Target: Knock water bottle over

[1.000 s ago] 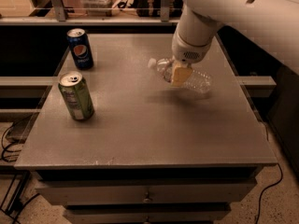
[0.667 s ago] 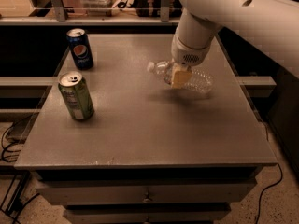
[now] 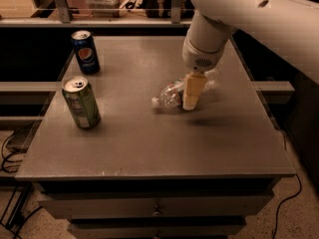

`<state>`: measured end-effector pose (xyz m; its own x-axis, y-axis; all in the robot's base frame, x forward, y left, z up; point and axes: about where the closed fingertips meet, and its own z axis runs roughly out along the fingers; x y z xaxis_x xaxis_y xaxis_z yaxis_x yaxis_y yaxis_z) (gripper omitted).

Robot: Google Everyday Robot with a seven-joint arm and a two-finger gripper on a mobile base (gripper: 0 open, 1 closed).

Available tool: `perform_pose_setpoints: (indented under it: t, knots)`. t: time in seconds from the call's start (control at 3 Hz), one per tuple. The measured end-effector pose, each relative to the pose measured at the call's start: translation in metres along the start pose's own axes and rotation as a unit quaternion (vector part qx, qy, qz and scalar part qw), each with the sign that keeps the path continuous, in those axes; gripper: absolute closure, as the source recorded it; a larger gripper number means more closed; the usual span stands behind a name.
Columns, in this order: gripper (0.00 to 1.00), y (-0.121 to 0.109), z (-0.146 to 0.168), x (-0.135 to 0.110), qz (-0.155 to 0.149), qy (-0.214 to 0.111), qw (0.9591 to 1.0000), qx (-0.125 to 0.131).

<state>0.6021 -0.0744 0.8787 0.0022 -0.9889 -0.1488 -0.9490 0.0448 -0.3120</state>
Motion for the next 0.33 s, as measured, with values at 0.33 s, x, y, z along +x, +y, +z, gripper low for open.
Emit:
perform_pose_setpoints:
  t: [0.33]
  knots:
    - [0.00,0.0000,0.0000,0.0000,0.000,0.000,1.0000,0.000]
